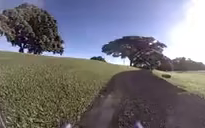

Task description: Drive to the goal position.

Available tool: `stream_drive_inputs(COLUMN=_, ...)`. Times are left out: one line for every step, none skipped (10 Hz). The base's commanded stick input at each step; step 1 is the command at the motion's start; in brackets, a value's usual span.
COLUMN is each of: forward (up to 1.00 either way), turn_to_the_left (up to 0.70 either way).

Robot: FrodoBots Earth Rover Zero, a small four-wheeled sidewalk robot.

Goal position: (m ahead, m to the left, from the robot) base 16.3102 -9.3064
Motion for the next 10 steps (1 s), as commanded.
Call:
stream_drive_inputs(forward=0.7, turn_to_the_left=-0.14)
stream_drive_inputs(forward=0.7, turn_to_the_left=-0.14)
stream_drive_inputs(forward=0.7, turn_to_the_left=-0.14)
stream_drive_inputs(forward=0.7, turn_to_the_left=-0.14)
stream_drive_inputs(forward=0.7, turn_to_the_left=-0.14)
stream_drive_inputs(forward=0.7, turn_to_the_left=-0.14)
stream_drive_inputs(forward=0.7, turn_to_the_left=-0.14)
stream_drive_inputs(forward=0.7, turn_to_the_left=-0.14)
stream_drive_inputs(forward=0.7, turn_to_the_left=-0.04)
stream_drive_inputs(forward=0.7, turn_to_the_left=0.0)
